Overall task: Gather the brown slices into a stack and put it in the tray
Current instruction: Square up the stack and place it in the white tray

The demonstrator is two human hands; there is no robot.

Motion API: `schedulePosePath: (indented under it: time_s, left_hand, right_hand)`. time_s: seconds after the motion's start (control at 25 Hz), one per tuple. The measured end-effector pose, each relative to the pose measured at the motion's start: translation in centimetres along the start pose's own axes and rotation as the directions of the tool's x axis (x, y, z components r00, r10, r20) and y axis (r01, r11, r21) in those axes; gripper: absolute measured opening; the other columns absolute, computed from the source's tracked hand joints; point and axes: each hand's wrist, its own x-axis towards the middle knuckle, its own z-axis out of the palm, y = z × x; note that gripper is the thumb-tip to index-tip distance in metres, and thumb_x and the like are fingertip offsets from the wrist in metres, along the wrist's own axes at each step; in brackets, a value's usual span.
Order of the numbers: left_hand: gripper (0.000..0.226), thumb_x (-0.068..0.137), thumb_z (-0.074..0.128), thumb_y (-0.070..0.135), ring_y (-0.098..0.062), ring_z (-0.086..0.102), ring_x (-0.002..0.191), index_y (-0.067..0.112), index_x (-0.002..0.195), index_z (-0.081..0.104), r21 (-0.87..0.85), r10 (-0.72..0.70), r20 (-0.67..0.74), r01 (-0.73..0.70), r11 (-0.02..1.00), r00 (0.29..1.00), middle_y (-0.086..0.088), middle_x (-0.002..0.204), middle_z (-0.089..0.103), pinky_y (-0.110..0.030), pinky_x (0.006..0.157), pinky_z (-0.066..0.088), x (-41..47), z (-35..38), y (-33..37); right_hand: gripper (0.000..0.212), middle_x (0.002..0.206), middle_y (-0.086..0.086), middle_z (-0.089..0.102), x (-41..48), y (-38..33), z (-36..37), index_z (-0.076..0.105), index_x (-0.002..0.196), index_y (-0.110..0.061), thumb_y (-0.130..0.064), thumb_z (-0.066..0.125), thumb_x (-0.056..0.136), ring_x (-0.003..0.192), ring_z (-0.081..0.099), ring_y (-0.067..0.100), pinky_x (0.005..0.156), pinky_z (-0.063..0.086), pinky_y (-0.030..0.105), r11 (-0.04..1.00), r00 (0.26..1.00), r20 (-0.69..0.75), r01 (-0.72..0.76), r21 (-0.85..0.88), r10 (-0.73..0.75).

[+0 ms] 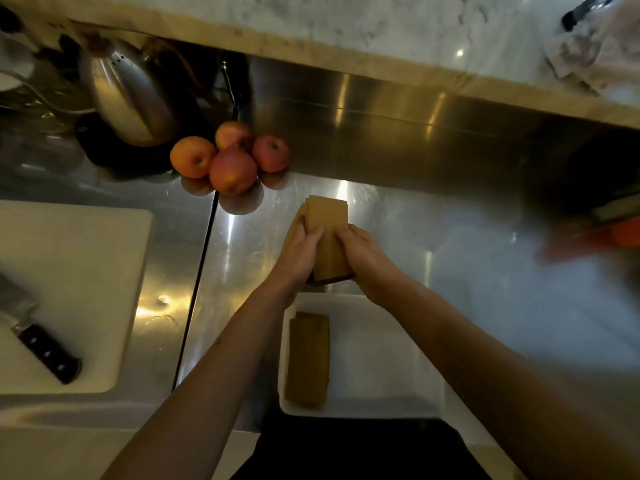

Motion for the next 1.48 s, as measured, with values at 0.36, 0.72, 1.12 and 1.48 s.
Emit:
schedulePosePath:
  time_s: [0.36, 0.72, 1.12, 1.48]
  left_hand:
    - [0.061, 0.102, 0.030, 0.049, -0.028, 0.041, 0.136, 0.027, 0.157, 0.014, 0.249, 0.032, 0.013, -0.034, 0.968, 0.999, -0.007, 0.159, 0.031, -0.035, 0.099, 0.033, 5.8, -2.4, -0.3]
    - [0.053, 0.105, 0.031, 0.039, -0.019, 0.047, 0.113, 0.023, 0.154, 0.020, 0.343, 0.046, 0.071, -0.068, 0.937, 0.996, -0.011, 0.149, 0.044, -0.036, 0.094, 0.038, 7.5, -2.2, -0.9]
    - [0.058, 0.102, 0.036, 0.042, -0.033, 0.047, 0.131, 0.021, 0.155, 0.023, 0.357, -0.010, 0.007, 0.007, 0.934, 1.000, -0.012, 0.151, 0.040, -0.053, 0.109, 0.040, 8.2, -2.0, -0.9]
    - [0.085, 0.082, 0.077, 0.036, -0.020, 0.060, 0.099, 0.017, 0.149, 0.029, 0.019, -0.178, 0.020, 0.177, 0.984, 0.984, -0.002, 0.133, 0.049, -0.030, 0.065, 0.051, 7.5, -3.2, 0.0]
  right_hand:
    - [0.040, 0.126, 0.009, 0.054, 4.6, 0.1, 3.1, 0.041, 0.135, -0.019, -0.036, 0.036, 0.100, 0.112, 0.053, 0.026, 0.099, 0.045, 0.047, 0.990, 0.993, -0.057, -0.097, 0.098, 0.103]
    - [0.030, 0.113, 0.005, 0.057, 6.9, 1.4, 3.4, 0.045, 0.126, -0.021, -0.033, 0.036, 0.099, 0.101, 0.056, 0.021, 0.088, 0.049, 0.038, 0.987, 0.985, -0.092, -0.137, 0.089, 0.145]
    - [0.033, 0.118, 0.014, 0.060, 8.2, 1.3, 3.1, 0.051, 0.126, -0.014, -0.028, 0.038, 0.099, 0.108, 0.058, 0.028, 0.097, 0.047, 0.047, 0.971, 0.981, -0.061, -0.169, 0.170, 0.182]
    - [0.032, 0.121, 0.014, 0.060, 7.0, 1.6, 0.8, 0.049, 0.124, -0.017, -0.036, 0.044, 0.099, 0.109, 0.059, 0.029, 0.094, 0.050, 0.046, 0.916, 0.972, 0.054, -0.234, 0.326, 0.229]
